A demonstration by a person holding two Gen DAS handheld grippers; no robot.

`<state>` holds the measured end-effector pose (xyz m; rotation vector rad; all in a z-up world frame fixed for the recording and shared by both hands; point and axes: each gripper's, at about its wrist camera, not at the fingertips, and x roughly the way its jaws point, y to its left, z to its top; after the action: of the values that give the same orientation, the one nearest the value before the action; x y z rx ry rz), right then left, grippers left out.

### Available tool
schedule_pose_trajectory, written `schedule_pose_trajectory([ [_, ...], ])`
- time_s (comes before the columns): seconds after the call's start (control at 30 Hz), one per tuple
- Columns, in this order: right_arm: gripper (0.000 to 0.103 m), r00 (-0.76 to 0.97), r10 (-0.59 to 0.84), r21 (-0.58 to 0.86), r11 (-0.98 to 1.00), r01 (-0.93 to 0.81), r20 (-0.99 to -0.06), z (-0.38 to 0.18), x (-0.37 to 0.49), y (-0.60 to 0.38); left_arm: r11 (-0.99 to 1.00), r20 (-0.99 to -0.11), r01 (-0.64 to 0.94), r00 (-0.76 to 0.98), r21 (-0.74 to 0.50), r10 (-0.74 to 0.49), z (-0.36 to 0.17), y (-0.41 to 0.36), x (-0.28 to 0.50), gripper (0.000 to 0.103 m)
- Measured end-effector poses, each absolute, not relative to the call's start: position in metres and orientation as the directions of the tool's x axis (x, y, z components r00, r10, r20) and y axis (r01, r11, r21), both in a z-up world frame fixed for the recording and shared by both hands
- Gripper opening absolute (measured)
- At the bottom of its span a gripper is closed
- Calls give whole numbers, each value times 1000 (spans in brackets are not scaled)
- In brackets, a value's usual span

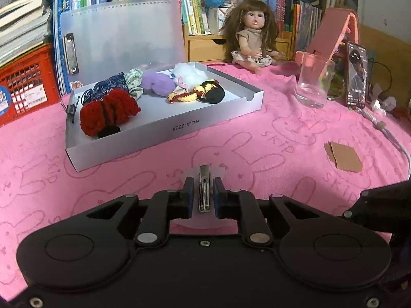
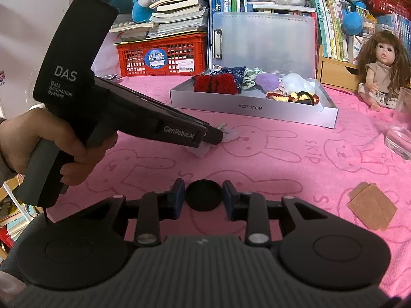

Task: Organize objects
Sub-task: 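Close the left tool on the hair clip while the right tool closes on the black lid, then carry the hair clip and black lid into the white box with both tools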

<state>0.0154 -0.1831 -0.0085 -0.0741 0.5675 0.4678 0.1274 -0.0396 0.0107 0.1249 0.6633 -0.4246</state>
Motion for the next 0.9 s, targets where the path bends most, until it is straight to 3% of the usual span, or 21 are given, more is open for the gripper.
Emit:
schedule_pose_trajectory([
  [0.2, 37, 754, 397, 59, 900, -432, -524, -7, 15, -184, 927, -597, 374, 738, -28, -316, 13, -38, 125, 8],
  [0.9, 37, 808, 295, 68, 950, -304, -510, 1, 32, -197, 951, -580, 308, 770, -29, -267, 27, -27, 123, 8],
])
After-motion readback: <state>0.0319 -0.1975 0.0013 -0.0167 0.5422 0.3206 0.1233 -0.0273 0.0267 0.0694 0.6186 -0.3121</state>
